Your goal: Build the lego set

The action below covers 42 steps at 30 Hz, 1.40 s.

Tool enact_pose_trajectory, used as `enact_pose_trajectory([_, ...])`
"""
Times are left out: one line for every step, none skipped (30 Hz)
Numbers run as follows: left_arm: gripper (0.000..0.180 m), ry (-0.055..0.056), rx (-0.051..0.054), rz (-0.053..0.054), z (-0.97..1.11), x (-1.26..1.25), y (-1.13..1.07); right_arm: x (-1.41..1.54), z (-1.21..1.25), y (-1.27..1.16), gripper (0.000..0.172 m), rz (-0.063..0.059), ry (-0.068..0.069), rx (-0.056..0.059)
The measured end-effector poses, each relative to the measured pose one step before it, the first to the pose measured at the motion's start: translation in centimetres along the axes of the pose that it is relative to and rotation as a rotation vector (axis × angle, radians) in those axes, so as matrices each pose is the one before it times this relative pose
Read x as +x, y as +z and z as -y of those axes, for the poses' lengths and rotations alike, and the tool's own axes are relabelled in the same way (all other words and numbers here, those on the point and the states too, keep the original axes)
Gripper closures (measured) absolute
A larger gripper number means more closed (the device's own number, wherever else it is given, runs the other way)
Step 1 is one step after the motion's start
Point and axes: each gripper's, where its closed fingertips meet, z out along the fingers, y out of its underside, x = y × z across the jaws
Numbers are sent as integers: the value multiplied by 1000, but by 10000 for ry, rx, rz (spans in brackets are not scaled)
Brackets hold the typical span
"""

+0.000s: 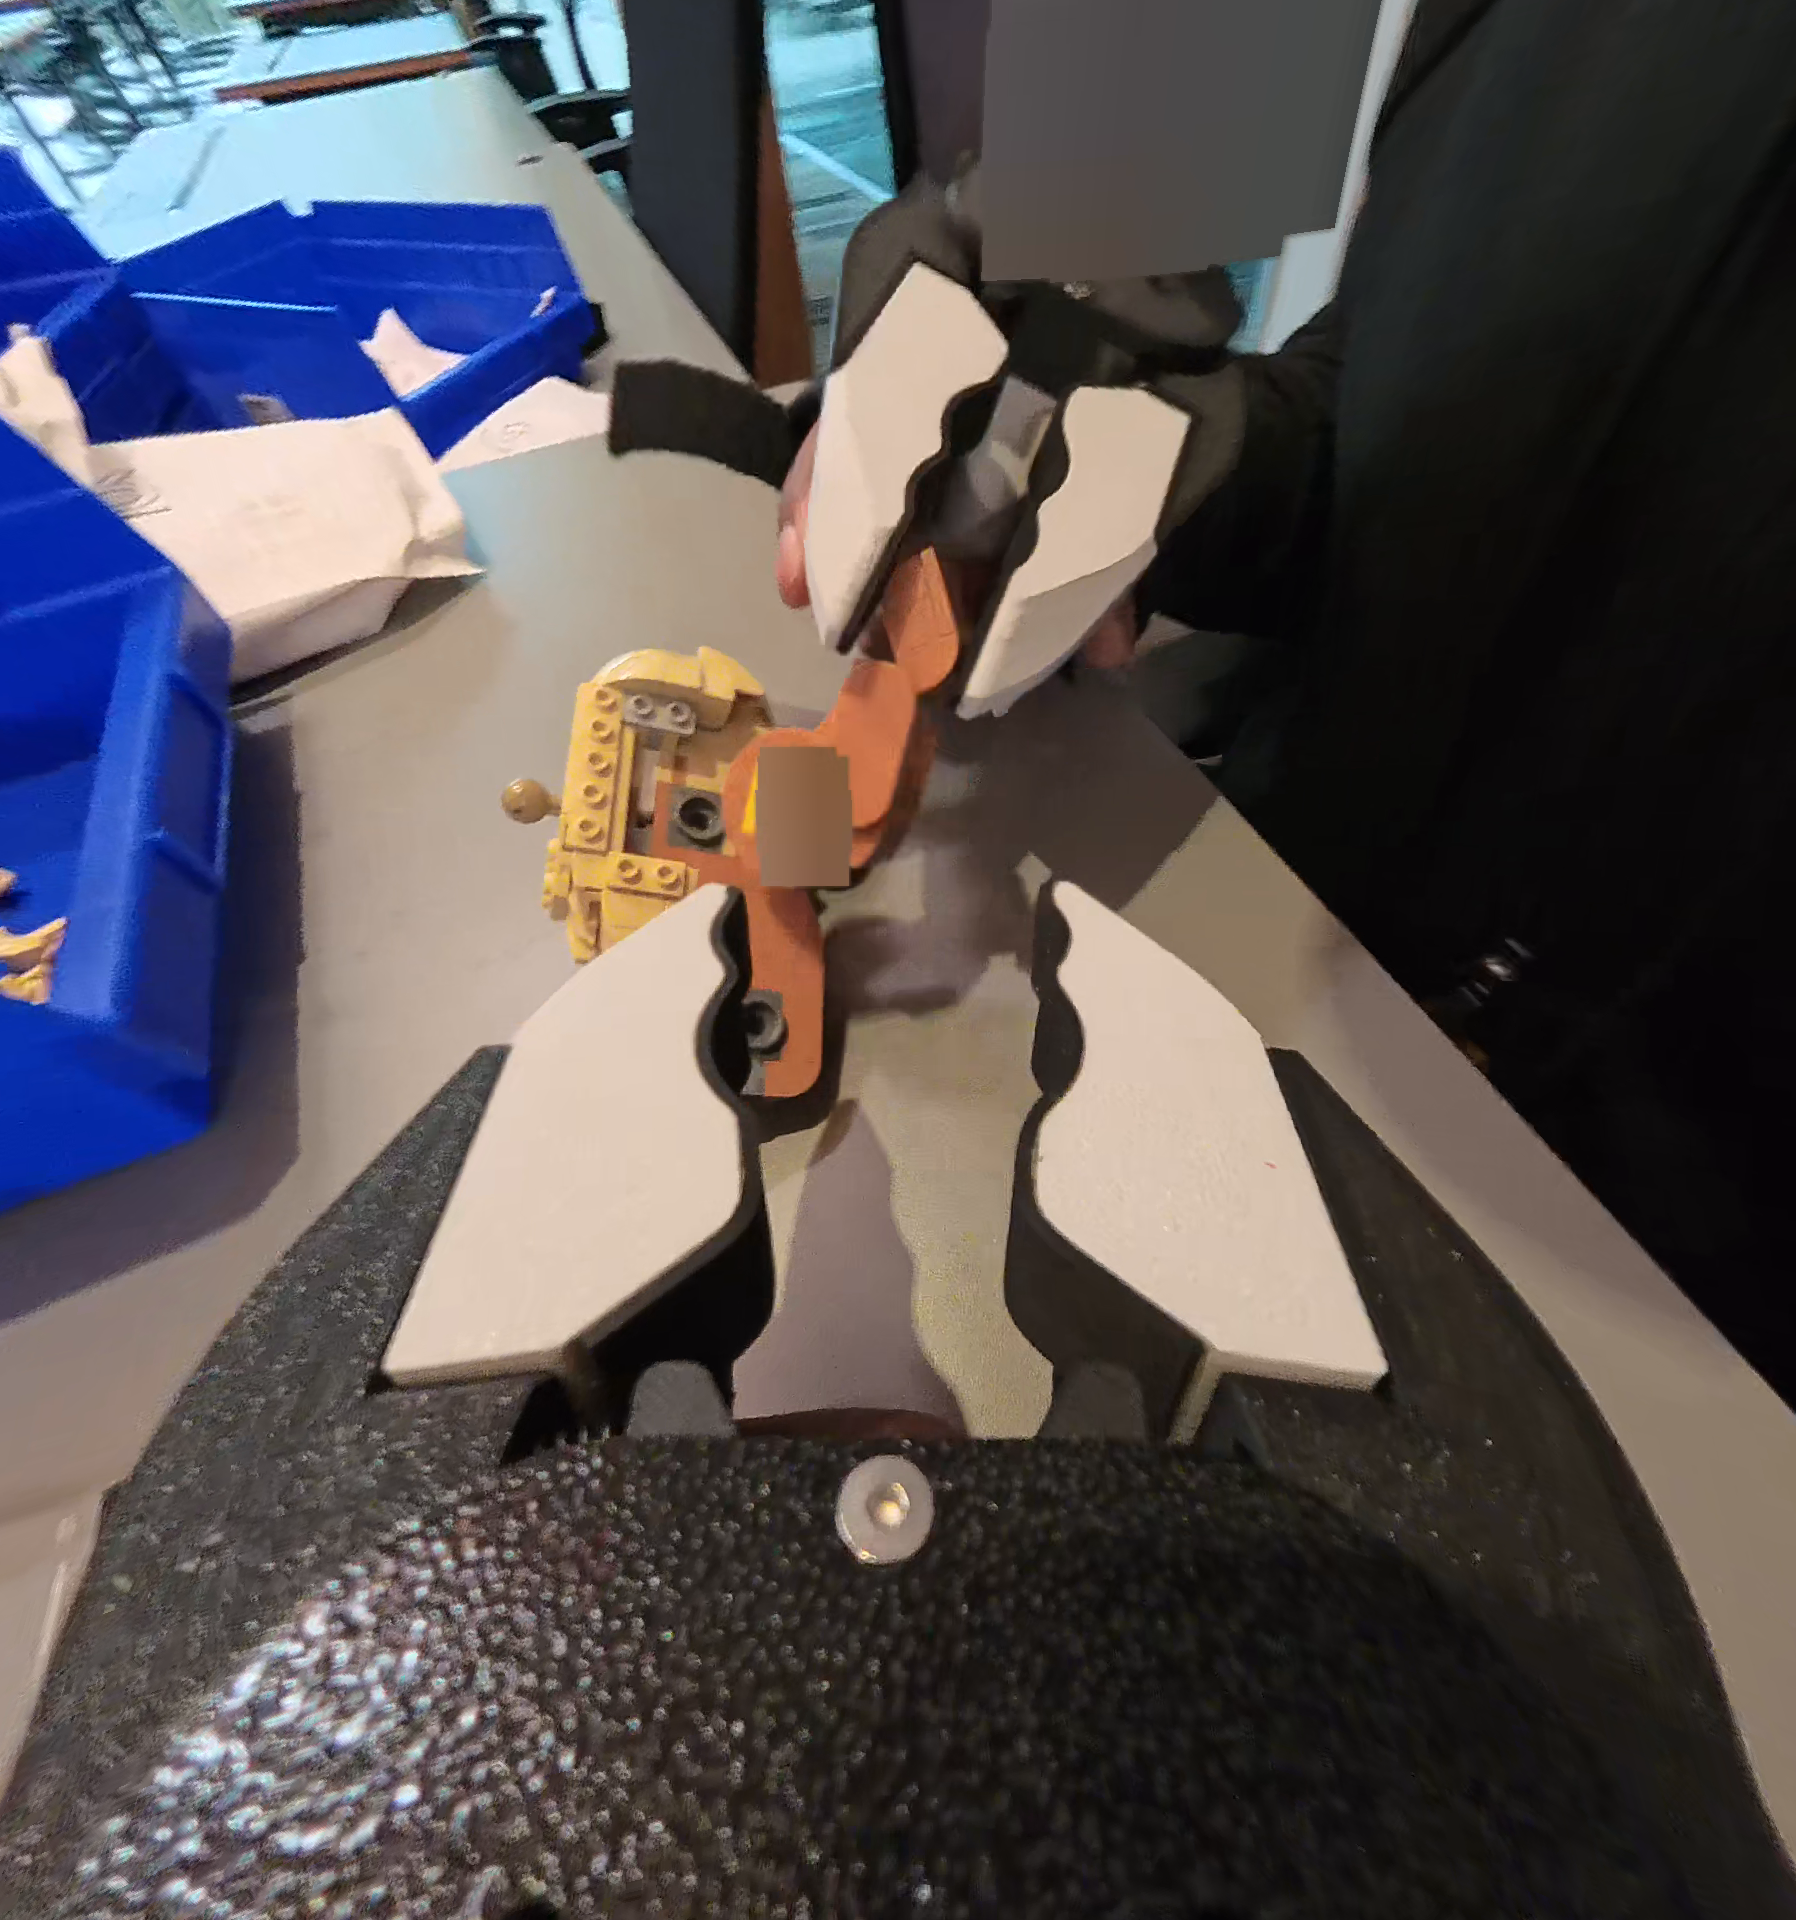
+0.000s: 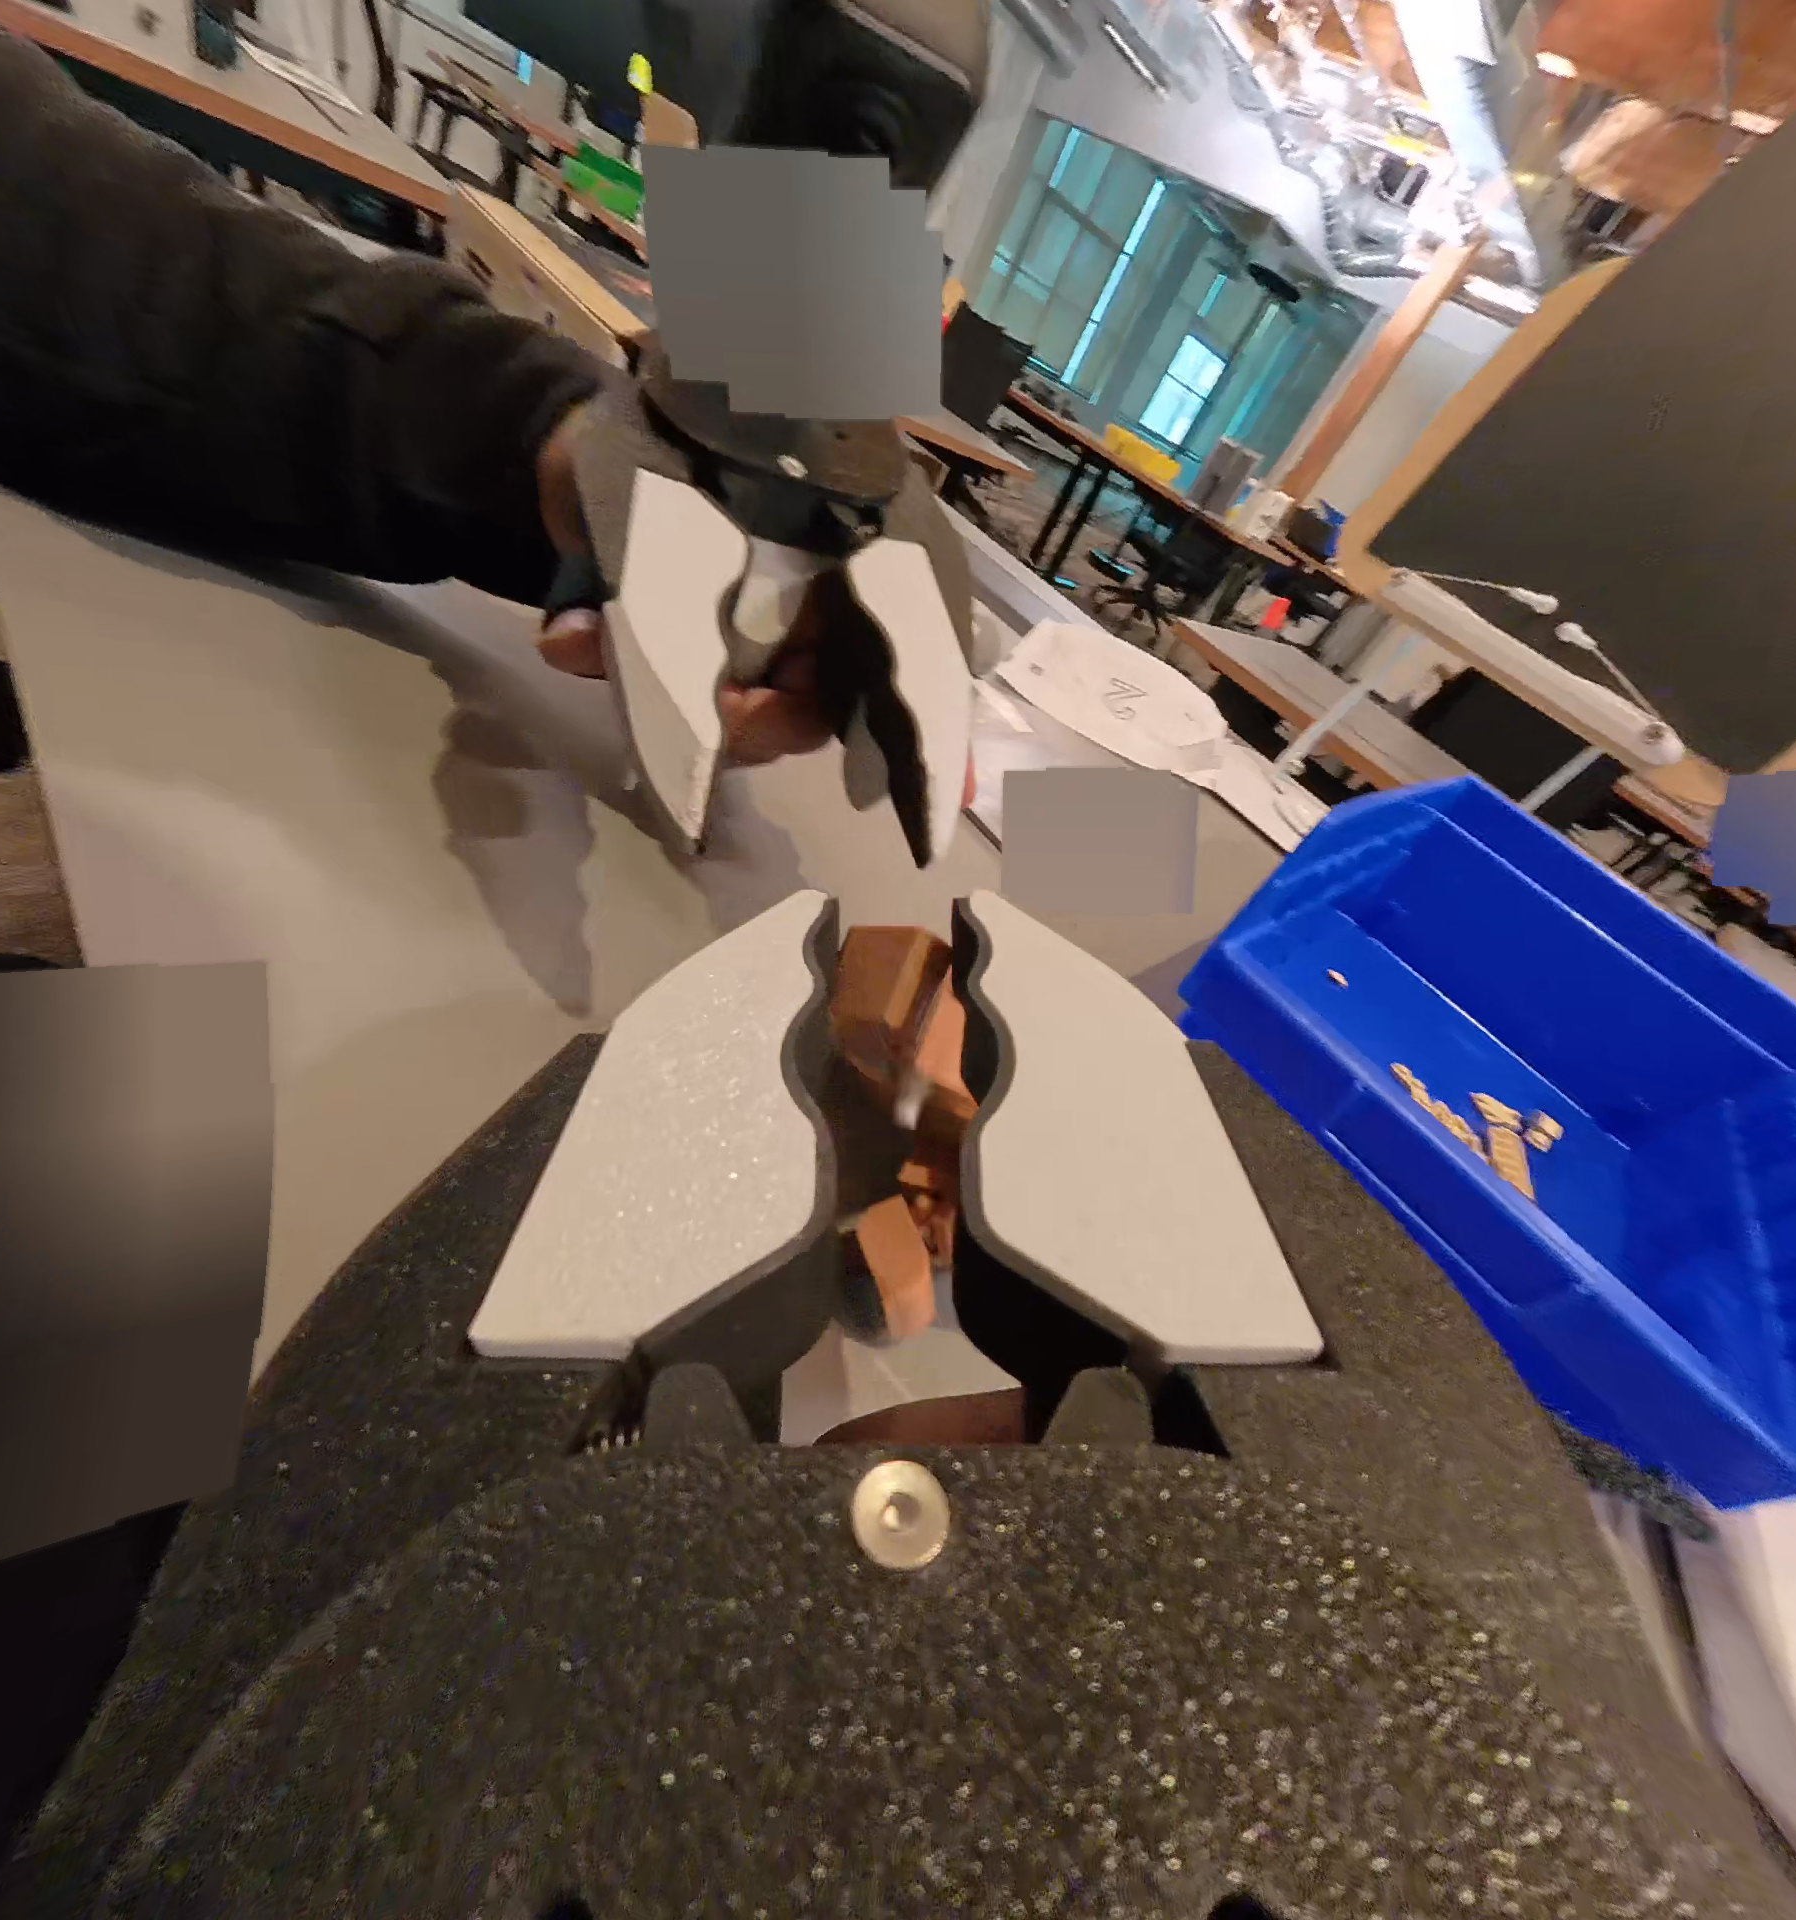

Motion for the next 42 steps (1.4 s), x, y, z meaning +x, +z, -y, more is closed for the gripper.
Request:
enact_pose_trajectory([129,140,-121,476,-94,-272,181,183,-207,-118,152,-149,-59,-60])
enact_pose_trajectory([130,155,-149,523,-117,-359,202,94,-27,-127,154,-88,-18,25])
enact_pose_trajectory([131,66,-216,432,-189,-305,232,-2,-20,-85,154,-12,-34,-6])
enact_pose_trajectory([131,19,-284,261,-272,-117,253,-57,-102,-23,154,48,-33,-52])
enact_pose_trajectory([132,20,-230,110,-193,82,256,-35,-88,-9,154,40,-30,-46])
enact_pose_trajectory([132,-9,-143,54,-75,139,236,-51,-45,-15,154,56,-17,-13])
enact_pose_trajectory([132,-52,-98,-32,-14,207,206,-72,5,-17,154,85,5,14])
enact_pose_trajectory([132,-116,-25,-94,79,253,172,-80,59,-46,154,107,27,59])
enact_pose_trajectory([133,-189,40,-97,128,184,153,-110,130,-77,155,148,45,116])
enact_pose_trajectory([133,-255,68,-100,116,149,146,-140,188,-87,155,189,66,150])
enact_pose_trajectory([133,-325,88,-167,95,193,163,-161,215,-102,155,218,86,165])
enact_pose_trajectory([133,-359,74,-251,21,306,218,-176,225,-76,155,256,102,157])
enact_pose_trajectory([133,-315,22,-243,-62,303,261,-183,266,-62,155,269,80,148])
enact_pose_trajectory([133,-98,-199,-131,-199,171,218,-185,293,-58,155,271,12,145])
enact_pose_trajectory([131,-2,-59,4,-7,67,181,-204,349,-63,155,280,-48,165])
enact_pose_trajectory([131,55,72,-13,185,136,121,-204,421,-55,155,284,-47,198])
enact_pose_trajectory([131,33,110,-12,260,150,110,-236,462,-28,155,317,-15,221])
enact_pose_trajectory([130,30,140,34,298,93,108,-256,472,-2,155,327,12,238])
enact_pose_trajectory([129,87,158,31,317,138,109,-216,452,36,155,287,14,231])
enact_pose_trajectory([129,181,125,97,269,114,111,-149,409,69,155,199,-11,208])
enact_pose_trajectory([128,277,44,123,122,122,127,-116,327,99,155,144,-44,165])
enact_pose_trajectory([128,319,-3,114,63,169,122,-144,220,133,155,128,-70,109])
enact_pose_trajectory([128,337,27,88,91,234,92,-147,106,161,156,100,-87,53])
enact_pose_trajectory([129,320,78,124,144,176,53,-178,42,167,156,90,-81,31])
enact_pose_trajectory([130,195,12,265,62,-99,16,-209,61,148,156,91,-53,60])
enact_pose_trajectory([136,137,-58,213,-67,-129,-24,-202,52,121,156,80,-12,44])
enact_pose_trajectory([140,158,-17,207,-49,-174,-96,-84,20,70,156,-14,17,25])
enact_pose_trajectory([140,200,43,244,26,-223,-148,73,-6,4,156,-91,29,13])
enact_pose_trajectory([141,204,17,301,7,-304,-154,61,-22,-71,157,-54,59,13])
enact_pose_trajectory([141,191,-7,137,8,-92,-122,11,-4,-119,157,-5,93,23])
enact_pose_trajectory([141,159,7,161,49,-149,-112,78,-21,-159,157,-51,113,25])
enact_pose_trajectory([141,181,2,221,53,-228,-94,128,-47,-175,157,-81,112,6])
enact_pose_trajectory([142,216,-31,204,6,-221,-70,120,-99,-183,157,-72,103,-20])
enact_pose_trajectory([142,236,-43,207,-4,-215,-47,123,-132,-171,157,-84,91,-44])
enact_pose_trajectory([142,227,-65,196,-29,-206,-31,121,-153,-158,157,-86,69,-67])
enact_pose_trajectory([142,225,-75,178,-32,-170,-12,99,-168,-140,157,-74,39,-87])
enact_pose_trajectory([143,268,-77,228,-41,-227,8,113,-194,-131,157,-79,0,-113])
enact_pose_trajectory([143,297,-90,263,-55,-240,18,105,-208,-118,157,-57,-19,-139])
enact_pose_trajectory([143,321,-94,263,-38,-230,22,71,-222,-109,157,-7,-17,-158])
enact_pose_trajectory([143,345,-83,264,-33,-215,32,57,-219,-104,156,13,2,-157])
enact_pose_trajectory([144,328,-109,281,-44,-238,49,162,-208,-83,157,-51,28,-154])
enact_pose_trajectory([144,320,-139,249,-98,-177,88,244,-277,-69,157,-104,61,-192])
